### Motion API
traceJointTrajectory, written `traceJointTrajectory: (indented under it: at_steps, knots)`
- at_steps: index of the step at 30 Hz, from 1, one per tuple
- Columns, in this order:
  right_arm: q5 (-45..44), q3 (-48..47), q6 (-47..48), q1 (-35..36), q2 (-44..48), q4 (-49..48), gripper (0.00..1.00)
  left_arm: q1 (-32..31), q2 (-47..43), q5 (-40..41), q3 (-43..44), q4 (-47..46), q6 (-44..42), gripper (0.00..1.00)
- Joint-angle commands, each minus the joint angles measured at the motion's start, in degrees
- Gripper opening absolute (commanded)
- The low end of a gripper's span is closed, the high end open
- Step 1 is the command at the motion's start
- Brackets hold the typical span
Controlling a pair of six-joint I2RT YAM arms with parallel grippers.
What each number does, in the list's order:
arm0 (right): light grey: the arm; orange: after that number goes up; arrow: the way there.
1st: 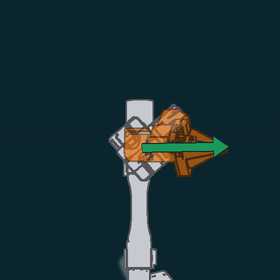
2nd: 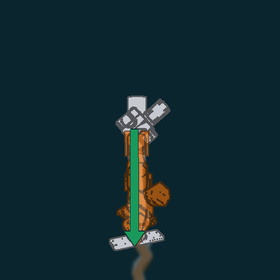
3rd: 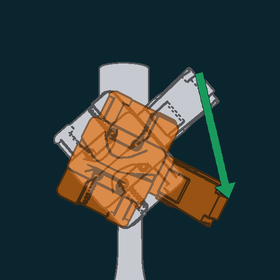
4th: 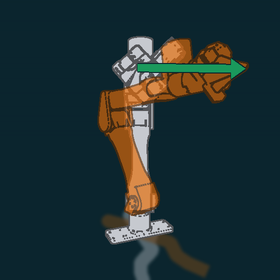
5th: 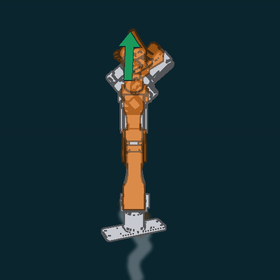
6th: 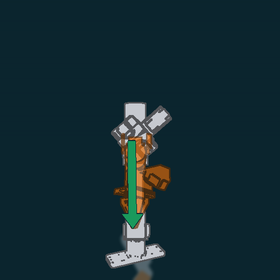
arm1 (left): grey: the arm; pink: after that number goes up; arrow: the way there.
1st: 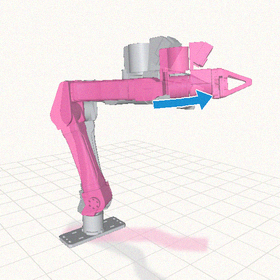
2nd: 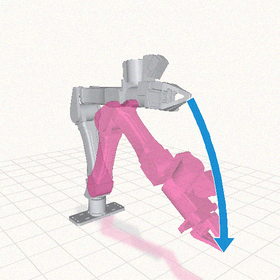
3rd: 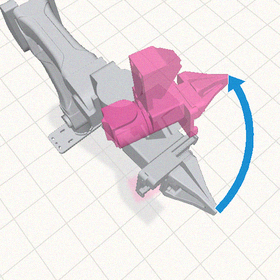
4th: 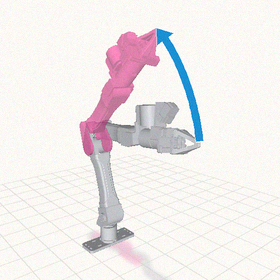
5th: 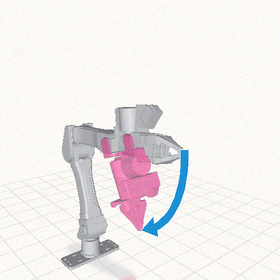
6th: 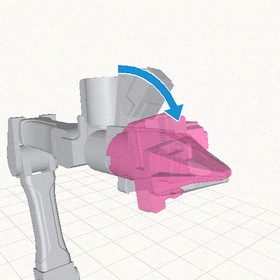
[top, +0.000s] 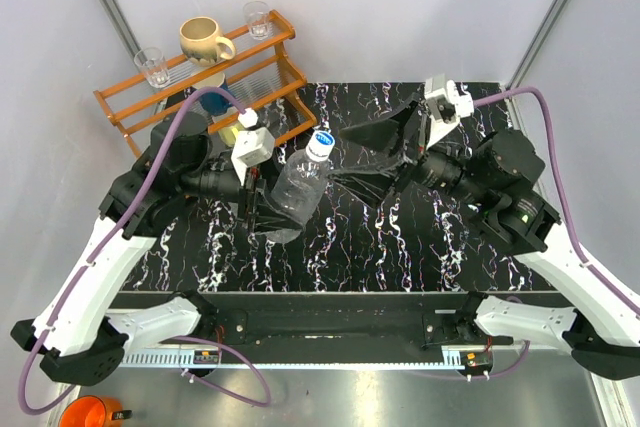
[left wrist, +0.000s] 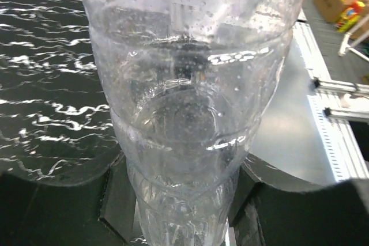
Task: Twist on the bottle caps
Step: Screw the bottle cap onto the plastic bottle.
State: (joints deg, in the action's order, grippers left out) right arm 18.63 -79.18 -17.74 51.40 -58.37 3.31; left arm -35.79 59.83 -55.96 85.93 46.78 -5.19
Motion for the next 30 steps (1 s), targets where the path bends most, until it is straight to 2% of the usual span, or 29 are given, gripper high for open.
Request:
traceJointTrajectory:
  at_steps: [1, 4, 10, 22, 28, 30]
  knots:
    - [16.01, -2.47, 5.86, 0.20, 1.59, -5.05, 1.00, 0.81, -1.21, -13.70, -3.04, -8.62, 6.67, 0.08]
    - [23.79, -3.87, 7.01, -0.15, 0.11, -6.65, 1.00, 0.81, -0.86, -18.72, -4.19, -10.57, 9.41, 0.09]
    - [31.45, -6.69, 2.63, -1.30, -4.81, -13.94, 0.95, 0.81, -0.42, -22.78, -5.68, -10.75, 9.67, 0.09]
    - [31.46, -7.84, 0.07, -3.31, -8.69, -17.11, 0.91, 0.81, -1.21, -24.81, -6.12, -10.75, 8.71, 0.09]
    - [35.93, -7.66, -6.42, -6.82, -10.27, -24.13, 0.91, 0.72, -1.39, -25.16, -6.13, -9.96, 7.39, 0.09]
    - [38.75, -7.66, -13.33, -8.06, -11.24, -31.85, 0.92, 0.72, -1.47, -25.07, -6.13, -9.70, 7.04, 0.09]
